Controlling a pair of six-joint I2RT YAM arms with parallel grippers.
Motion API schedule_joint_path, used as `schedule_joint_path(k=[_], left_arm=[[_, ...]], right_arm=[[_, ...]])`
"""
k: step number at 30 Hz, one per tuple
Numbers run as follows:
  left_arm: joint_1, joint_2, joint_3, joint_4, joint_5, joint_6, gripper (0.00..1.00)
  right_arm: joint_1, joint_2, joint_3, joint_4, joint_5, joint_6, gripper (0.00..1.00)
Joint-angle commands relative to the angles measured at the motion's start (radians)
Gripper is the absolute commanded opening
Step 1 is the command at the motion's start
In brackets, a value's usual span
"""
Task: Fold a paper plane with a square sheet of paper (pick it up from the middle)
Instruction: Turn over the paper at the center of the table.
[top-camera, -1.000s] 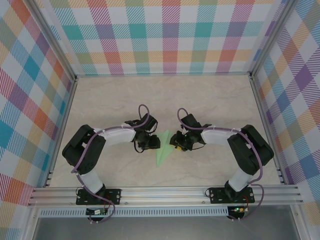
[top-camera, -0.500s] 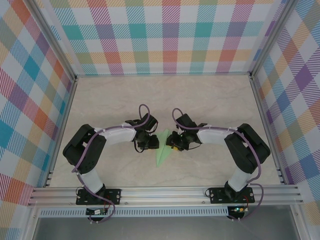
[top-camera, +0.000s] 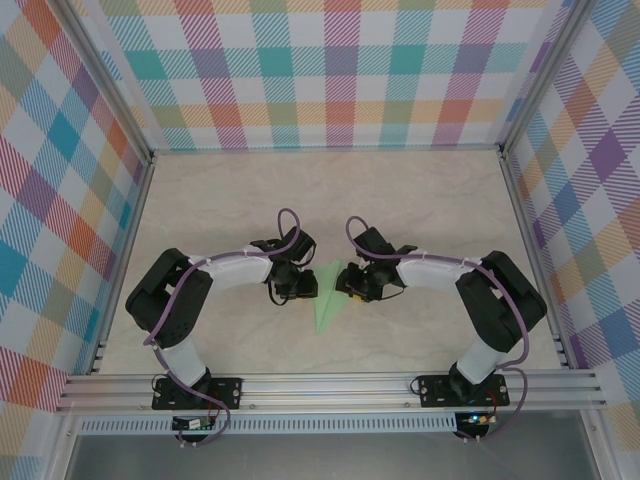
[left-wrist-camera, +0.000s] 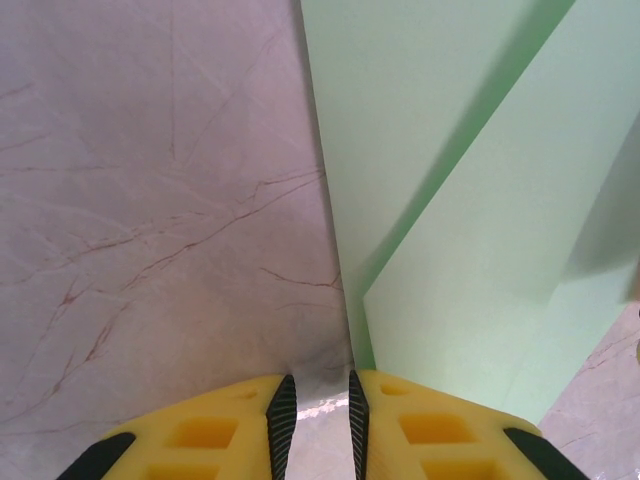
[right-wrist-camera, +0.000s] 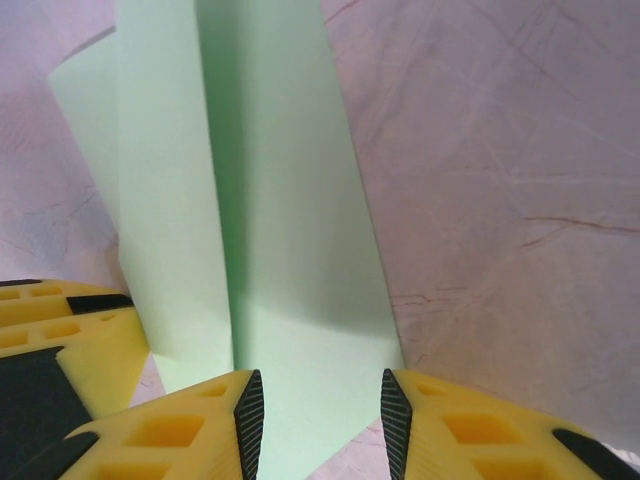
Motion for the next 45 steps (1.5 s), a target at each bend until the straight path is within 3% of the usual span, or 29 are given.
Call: schedule_joint_path(k=[1, 22, 27, 31, 45], left_arm=[[-0.021, 0.064, -0.028, 0.028, 0.011, 0.008, 0.25], [-0.021, 0.09, -0.031, 0.039, 0.021, 0.005, 0.24], [-0.021, 0.069, -0.042, 0.034, -0.006, -0.006, 0.23], [-0.021, 0.064, -0.053, 0.036, -0.02, -0.022, 0.22], [-0.021, 0.072, -0.059, 0.041, -0.037, -0.044, 0.21]], right_arm=[[0.0, 0.024, -0.004, 0.006, -0.001, -0.003, 0.39], [0.003, 0.053, 0.031, 0.144, -0.121, 0.021, 0.41], [0.003, 0.03, -0.021, 0.231, -0.133, 0.073, 0.48], [0.003, 0.025, -0.095, 0.356, -0.159, 0.15, 0.48], [0.024, -0.047, -0.198, 0.483, -0.152, 0.186, 0.52]])
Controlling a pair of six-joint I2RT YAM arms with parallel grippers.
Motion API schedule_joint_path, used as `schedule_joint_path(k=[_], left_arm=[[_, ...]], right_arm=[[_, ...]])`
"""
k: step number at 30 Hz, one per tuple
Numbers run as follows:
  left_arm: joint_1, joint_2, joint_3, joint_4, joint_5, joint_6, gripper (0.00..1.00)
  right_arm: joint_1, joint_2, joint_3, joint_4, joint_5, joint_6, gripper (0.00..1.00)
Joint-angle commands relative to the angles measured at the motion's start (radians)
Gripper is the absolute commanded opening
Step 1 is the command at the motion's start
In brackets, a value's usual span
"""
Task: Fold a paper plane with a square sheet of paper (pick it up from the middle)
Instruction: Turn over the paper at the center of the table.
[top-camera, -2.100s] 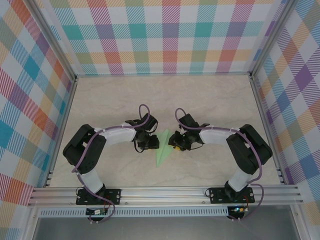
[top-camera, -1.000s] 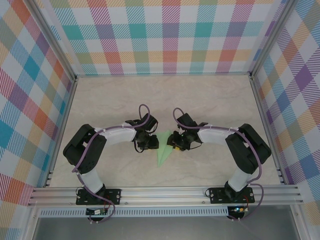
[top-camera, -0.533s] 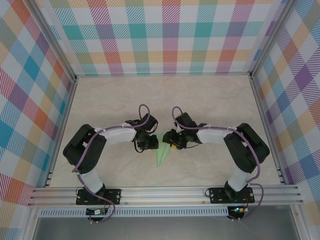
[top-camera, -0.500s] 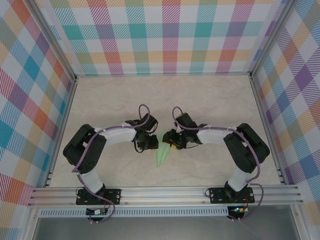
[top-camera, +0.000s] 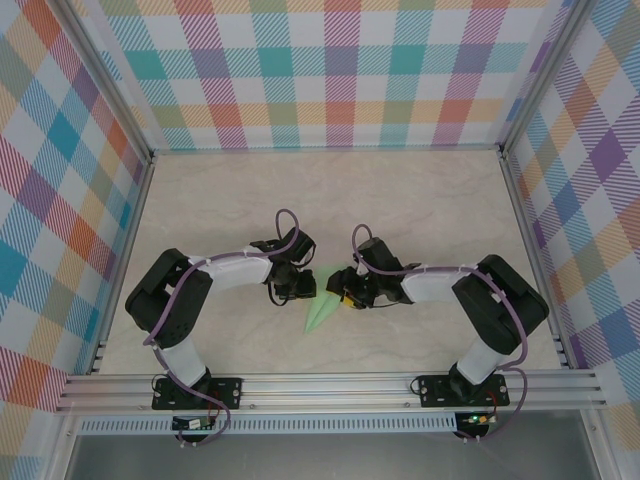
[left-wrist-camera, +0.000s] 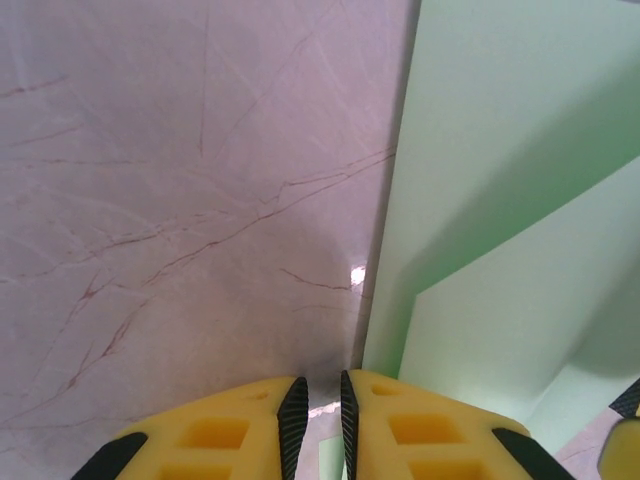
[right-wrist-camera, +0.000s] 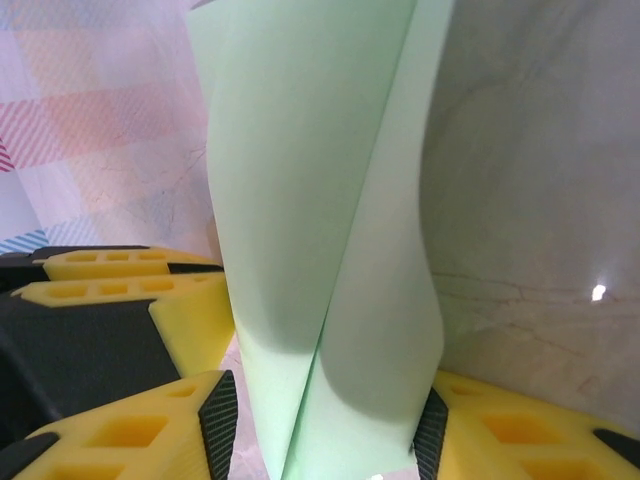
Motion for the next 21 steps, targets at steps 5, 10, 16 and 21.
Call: schedule_joint_path(k=[5, 10, 16, 21], left_arm=[[-0.021, 0.069, -0.05, 0.029, -0.023, -0.009, 0.21], [-0.021, 0.067, -0.05, 0.031, -0.024, -0.01, 0.21], [-0.021, 0.065, -0.052, 0.029, -0.023, -0.009, 0.21], [-0.02, 0.063, -0.051, 0.029, -0.023, -0.01, 0.21]], right_arm=[[0.008, -0.056, -0.013, 0.081, 0.032, 0.02, 0.54], [0.005, -0.04, 0.031, 0.003, 0.071, -0.018, 0.57], [-0.023, -0.009, 0.066, -0.017, 0.066, -0.051, 0.58], [-0.044, 0.027, 0.096, -0.007, 0.009, -0.07, 0.58]])
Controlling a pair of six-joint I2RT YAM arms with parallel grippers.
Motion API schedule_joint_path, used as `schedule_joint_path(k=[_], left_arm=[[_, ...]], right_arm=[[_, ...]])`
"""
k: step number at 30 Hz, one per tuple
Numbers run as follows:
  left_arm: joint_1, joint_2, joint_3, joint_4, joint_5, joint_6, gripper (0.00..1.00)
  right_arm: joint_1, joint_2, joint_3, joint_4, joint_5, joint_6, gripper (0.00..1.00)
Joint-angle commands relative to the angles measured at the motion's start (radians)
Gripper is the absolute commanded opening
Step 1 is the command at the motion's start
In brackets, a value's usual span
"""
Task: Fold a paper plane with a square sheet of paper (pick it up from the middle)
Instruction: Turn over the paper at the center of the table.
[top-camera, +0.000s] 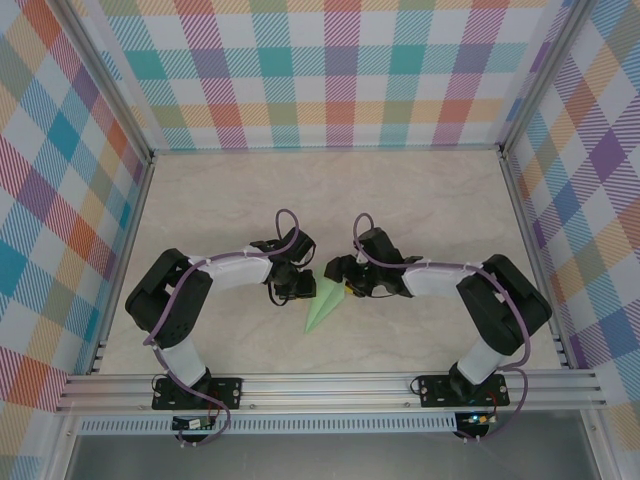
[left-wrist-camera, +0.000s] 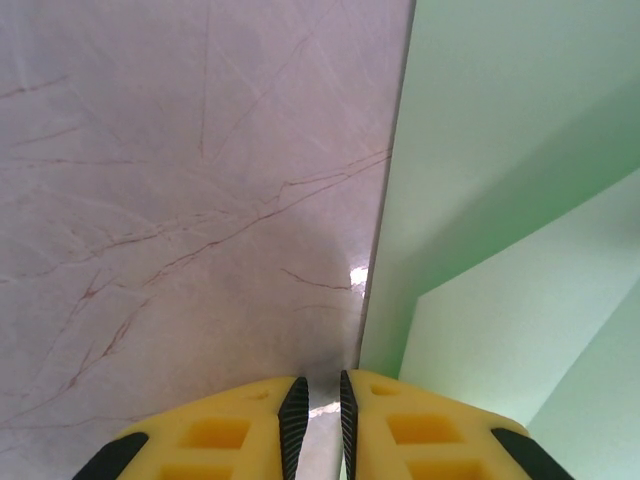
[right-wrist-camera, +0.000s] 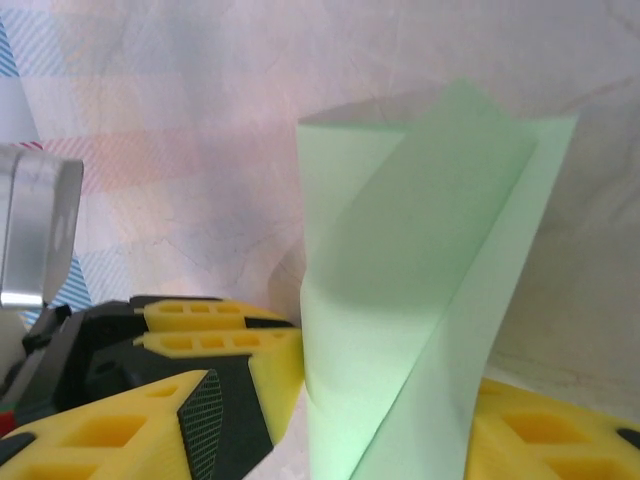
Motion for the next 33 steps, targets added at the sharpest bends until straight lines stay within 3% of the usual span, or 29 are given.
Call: schedule_joint_path(k=[1, 21, 28, 33], left_arm=[[-0.021, 0.064, -0.049, 0.028, -0.023, -0.01, 0.21], [-0.021, 0.032, -0.059, 0.025, -0.034, -0.017, 0.21], [-0.021, -0.012, -0.067, 0.024, -0.045, -0.025, 0.22], [-0.021, -0.158, -0.128, 0.04, -0.097, -0.073, 0.25]], right_arm=[[-0.008, 0.035, 0.028, 0.01, -0.05, -0.03, 0.58], [0.019, 0.093, 0.019, 0.079, -0.061, -0.001, 0.38], [0.02, 0.09, 0.046, 0.042, -0.068, -0.043, 0.23], [0.018, 0.04, 0.109, -0.103, -0.057, -0.148, 0.1]])
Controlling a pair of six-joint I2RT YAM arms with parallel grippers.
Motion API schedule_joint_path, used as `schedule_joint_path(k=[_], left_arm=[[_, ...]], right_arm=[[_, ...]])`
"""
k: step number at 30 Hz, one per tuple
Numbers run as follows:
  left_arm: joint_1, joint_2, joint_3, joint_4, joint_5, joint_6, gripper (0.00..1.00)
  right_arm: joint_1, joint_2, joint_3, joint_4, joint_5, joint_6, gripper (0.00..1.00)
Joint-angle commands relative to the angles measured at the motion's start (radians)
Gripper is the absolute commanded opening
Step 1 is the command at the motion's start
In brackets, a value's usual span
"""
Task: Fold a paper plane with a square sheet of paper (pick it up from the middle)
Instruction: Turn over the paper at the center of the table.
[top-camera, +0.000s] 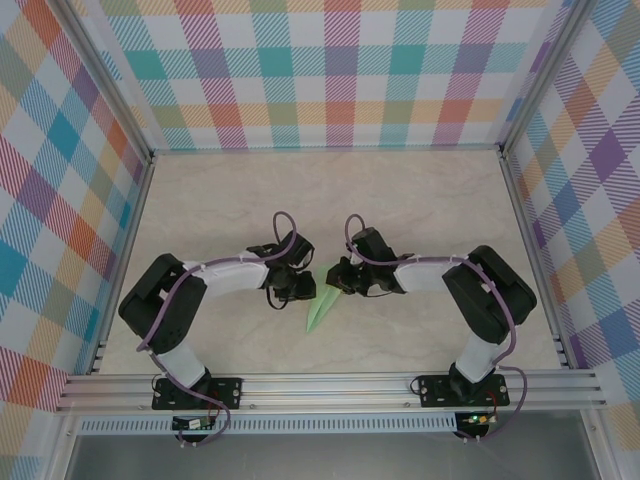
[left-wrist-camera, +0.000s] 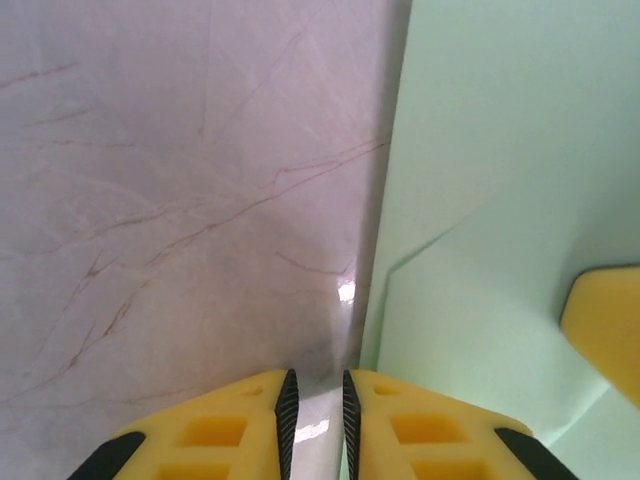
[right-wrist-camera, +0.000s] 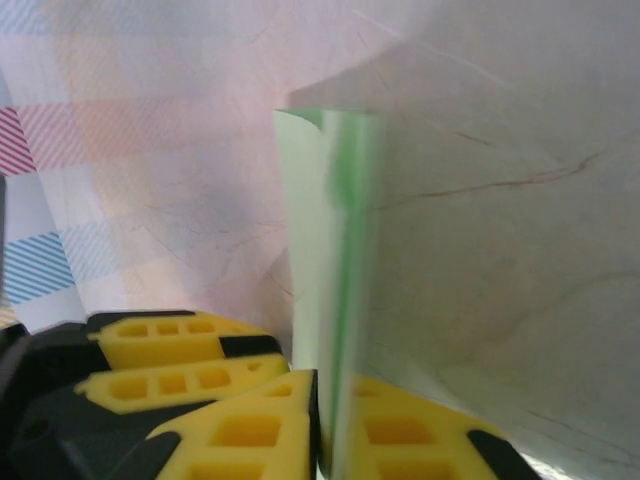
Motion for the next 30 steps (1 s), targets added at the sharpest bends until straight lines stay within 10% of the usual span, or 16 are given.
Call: schedule_joint_path(k=[1, 16, 30], left_arm=[[-0.007, -0.12, -0.07, -0.011, -0.071, -0.054, 0.26], [0.068, -0.645, -0.229, -0.181, -0.326, -0.143, 0.42], [0.155, -0.773, -0.299, -0.223, -0.29, -0.159, 0.44]], right_arm=[[0.003, -0.059, 0.066, -0.131, 0.002, -0.114, 0.1], [0.004, -0.132, 0.491, -1.036, 0.465, -0.495, 0.14], [0.055, -0.014, 0.712, -1.225, 0.601, -0.504, 0.07]])
